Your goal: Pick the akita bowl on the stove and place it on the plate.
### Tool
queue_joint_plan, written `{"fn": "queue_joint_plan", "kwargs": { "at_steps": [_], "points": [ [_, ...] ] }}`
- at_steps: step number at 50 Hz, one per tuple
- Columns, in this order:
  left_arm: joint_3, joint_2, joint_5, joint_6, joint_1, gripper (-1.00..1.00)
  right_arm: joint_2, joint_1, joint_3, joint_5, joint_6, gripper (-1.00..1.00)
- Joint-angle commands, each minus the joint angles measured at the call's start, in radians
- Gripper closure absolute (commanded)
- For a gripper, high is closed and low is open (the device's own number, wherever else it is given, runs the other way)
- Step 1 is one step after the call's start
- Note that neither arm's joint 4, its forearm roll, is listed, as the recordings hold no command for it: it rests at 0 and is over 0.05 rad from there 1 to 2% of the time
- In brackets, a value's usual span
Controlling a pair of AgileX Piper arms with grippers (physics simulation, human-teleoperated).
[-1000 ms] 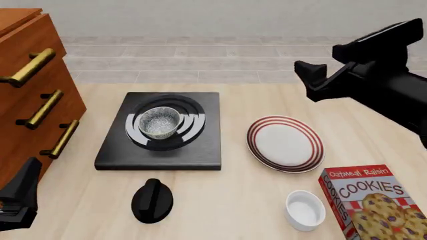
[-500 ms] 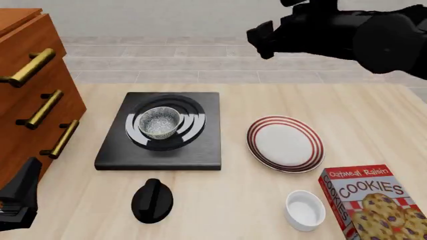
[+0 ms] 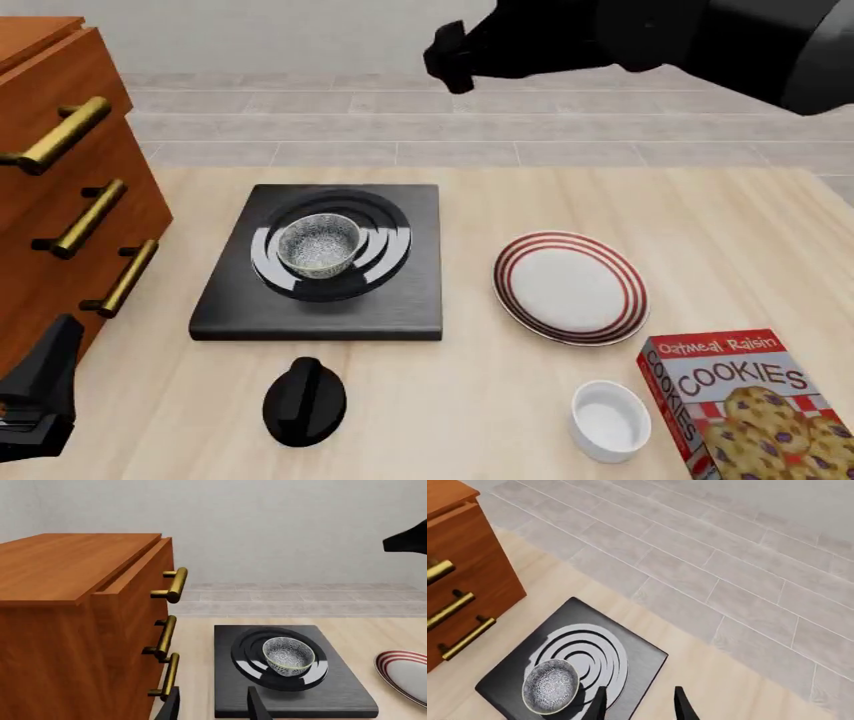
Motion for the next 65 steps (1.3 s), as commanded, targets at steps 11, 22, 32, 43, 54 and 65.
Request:
{"fn": "queue_joint_plan", "kwargs": {
  "at_steps": [11, 22, 32, 43, 54, 65],
  "points": [
    [0.0, 0.0, 0.0, 0.0, 0.0, -1.0, 0.154, 0.066, -0.153, 0.078, 0.044, -1.0],
    [0.0, 0.0, 0.0, 0.0, 0.0, -1.0, 0.2, 0.114, -0.173, 0.066, 0.075, -1.0],
    [0.0, 0.0, 0.0, 0.0, 0.0, -1.0, 0.236, 0.126, -0.177, 0.054, 0.09, -1.0],
    [0.0, 0.0, 0.0, 0.0, 0.0, -1.0, 0.288, 0.143, -0.201, 0.044, 0.106, -1.0],
    [0.0, 0.0, 0.0, 0.0, 0.0, -1.0, 0.341, 0.154, -0.21, 0.03, 0.122, -1.0],
    [0.0, 0.0, 0.0, 0.0, 0.0, -1.0, 0.381, 0.159, -0.231, 0.035, 0.123, -1.0]
  ]
}}
